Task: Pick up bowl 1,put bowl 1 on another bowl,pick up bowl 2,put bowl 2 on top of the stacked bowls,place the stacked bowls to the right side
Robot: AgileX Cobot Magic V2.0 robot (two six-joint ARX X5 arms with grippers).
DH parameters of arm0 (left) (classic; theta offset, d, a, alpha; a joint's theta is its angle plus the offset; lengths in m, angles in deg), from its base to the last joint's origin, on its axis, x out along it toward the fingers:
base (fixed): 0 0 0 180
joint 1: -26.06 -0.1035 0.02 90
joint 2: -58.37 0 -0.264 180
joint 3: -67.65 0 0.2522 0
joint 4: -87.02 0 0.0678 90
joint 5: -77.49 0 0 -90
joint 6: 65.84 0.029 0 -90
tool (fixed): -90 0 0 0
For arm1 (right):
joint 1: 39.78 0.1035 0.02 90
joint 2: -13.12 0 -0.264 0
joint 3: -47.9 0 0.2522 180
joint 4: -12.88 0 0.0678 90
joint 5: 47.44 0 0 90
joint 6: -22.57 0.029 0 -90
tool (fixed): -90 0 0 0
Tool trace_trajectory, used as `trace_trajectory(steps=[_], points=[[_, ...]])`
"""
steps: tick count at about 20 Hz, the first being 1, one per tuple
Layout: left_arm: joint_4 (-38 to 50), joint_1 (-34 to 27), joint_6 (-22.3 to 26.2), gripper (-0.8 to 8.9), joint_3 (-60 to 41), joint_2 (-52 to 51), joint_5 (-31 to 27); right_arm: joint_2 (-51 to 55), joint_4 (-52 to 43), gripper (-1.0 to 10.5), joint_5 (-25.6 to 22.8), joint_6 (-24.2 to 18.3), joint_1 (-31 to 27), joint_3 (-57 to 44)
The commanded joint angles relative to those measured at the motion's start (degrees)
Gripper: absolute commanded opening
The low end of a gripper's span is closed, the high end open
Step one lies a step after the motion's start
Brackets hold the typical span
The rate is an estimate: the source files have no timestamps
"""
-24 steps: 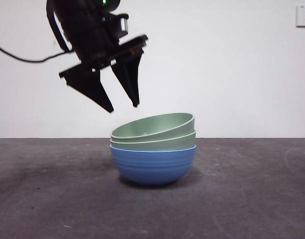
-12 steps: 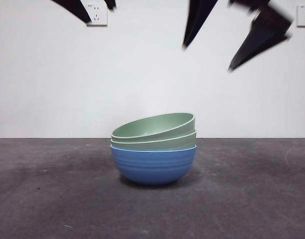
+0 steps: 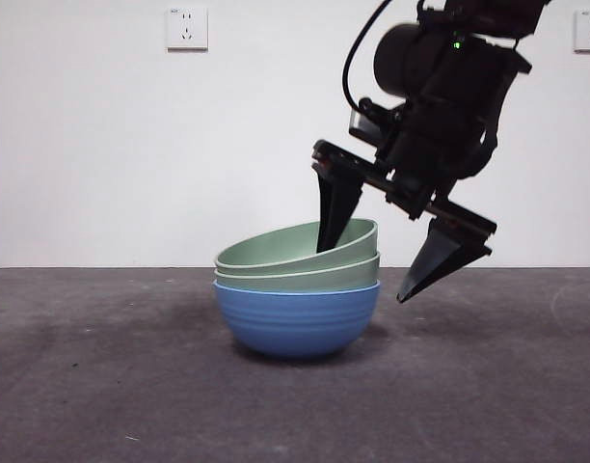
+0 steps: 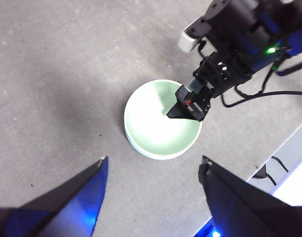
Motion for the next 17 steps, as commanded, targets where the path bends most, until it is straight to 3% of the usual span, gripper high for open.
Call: trace_trajectory(steps=[1, 5, 7, 9, 17], points=[[-0.3, 0.2, 0.5, 3.15, 0.0, -0.1, -0.1, -1.2, -0.2, 3.4, 0.7, 0.5, 0.1, -0.2], [-0.4, 0.2, 0.5, 3.15, 0.0, -0.1, -0.1, -1.3, -0.1, 1.6, 0.7, 0.5, 0.2, -0.2], [-0.5, 0.2, 0.5, 3.15, 0.0, -0.1, -0.1, -1.3, 0.3, 1.4, 0.7, 0.3, 0.1, -0.2], [-0.5, 0.2, 0.5, 3.15, 0.0, -0.1, -0.1, -1.3, 0.3, -0.1, 0.7, -0.2, 0.2, -0.2], [-0.4, 0.2, 0.5, 3.15, 0.0, -0.1, -0.1, -0.1, 0.2, -0.2, 2.4, -1.2, 0.1, -0.1]])
